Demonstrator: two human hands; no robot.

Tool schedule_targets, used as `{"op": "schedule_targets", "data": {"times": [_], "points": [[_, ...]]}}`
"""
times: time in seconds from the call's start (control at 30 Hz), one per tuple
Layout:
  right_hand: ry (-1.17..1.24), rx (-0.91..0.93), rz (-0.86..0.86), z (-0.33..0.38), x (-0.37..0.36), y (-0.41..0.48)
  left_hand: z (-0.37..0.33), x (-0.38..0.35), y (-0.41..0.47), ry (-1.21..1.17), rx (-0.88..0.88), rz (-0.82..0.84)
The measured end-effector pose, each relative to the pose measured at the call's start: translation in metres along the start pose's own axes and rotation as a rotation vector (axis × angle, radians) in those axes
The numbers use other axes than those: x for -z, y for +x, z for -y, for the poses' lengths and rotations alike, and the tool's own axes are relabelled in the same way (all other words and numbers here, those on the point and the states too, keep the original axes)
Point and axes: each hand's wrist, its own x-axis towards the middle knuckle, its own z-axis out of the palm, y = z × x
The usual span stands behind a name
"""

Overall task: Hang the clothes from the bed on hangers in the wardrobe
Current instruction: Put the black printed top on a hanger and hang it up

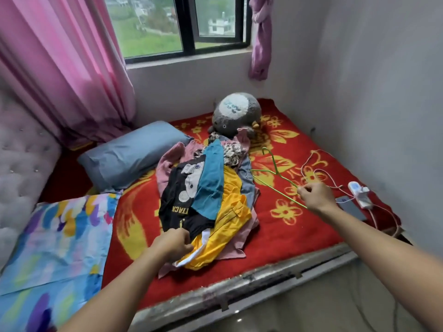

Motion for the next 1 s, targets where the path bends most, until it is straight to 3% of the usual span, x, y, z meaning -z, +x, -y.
{"op": "schedule_targets", "data": {"times": [0.33, 0.5, 0.77, 0.87, 1.0], "points": [[0.062, -0.143, 0.081, -0.017, -0.136, 0.174, 0.017, -0.020, 0.161, 0.071, 0.036, 0.219], [0.087, -0.196, 0.112, -0.022, -0.223, 0.246, 0.018, -0.036, 0.236, 0.072, 0.022, 0.200], [-0.012, -0.326, 0.379, -0.083, -0.376, 0.258, 0.014, -0.133, 0.335, 0.143, -0.135, 0.177], [-0.143, -0.254, 0.406, -0.103, -0.401, 0.238, 0.015, -0.158, 0.371, 0.294, -0.299, 0.099], [-0.283, -0.024, 0.339, -0.110, -0.404, 0.213, 0.019, -0.168, 0.406, 0.422, -0.295, 0.091]]}}
